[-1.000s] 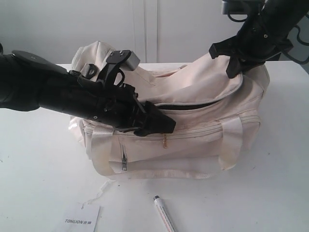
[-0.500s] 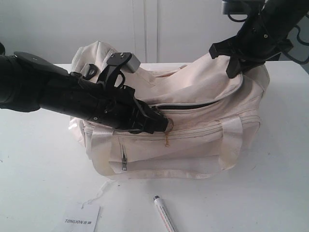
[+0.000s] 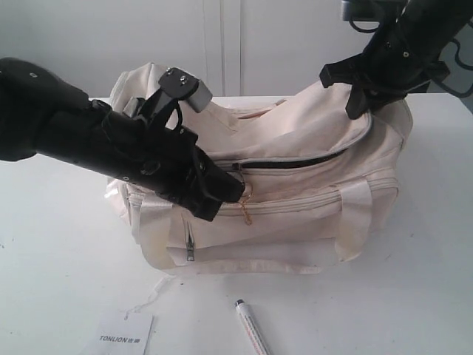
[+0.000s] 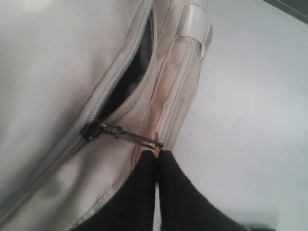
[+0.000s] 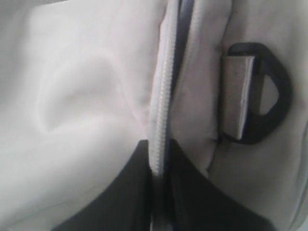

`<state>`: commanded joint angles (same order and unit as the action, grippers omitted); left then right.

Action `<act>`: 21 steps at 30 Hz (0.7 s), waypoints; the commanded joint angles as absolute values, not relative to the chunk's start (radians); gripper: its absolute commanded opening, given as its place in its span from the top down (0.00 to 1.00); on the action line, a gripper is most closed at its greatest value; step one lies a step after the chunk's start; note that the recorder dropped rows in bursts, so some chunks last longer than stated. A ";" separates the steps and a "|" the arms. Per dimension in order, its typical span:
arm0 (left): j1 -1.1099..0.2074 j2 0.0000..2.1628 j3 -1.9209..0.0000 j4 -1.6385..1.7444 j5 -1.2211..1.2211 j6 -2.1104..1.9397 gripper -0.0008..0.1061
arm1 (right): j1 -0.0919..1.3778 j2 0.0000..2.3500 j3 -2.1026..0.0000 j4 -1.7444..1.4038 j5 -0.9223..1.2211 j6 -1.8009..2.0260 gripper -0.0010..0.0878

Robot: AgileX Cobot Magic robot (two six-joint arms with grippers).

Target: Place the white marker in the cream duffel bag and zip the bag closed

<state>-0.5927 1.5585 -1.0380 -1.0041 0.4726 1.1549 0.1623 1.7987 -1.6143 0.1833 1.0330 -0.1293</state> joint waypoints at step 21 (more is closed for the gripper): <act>-0.593 1.559 -1.038 -0.979 0.470 1.155 0.99 | 0.162 1.676 -1.660 0.432 1.221 -0.700 0.43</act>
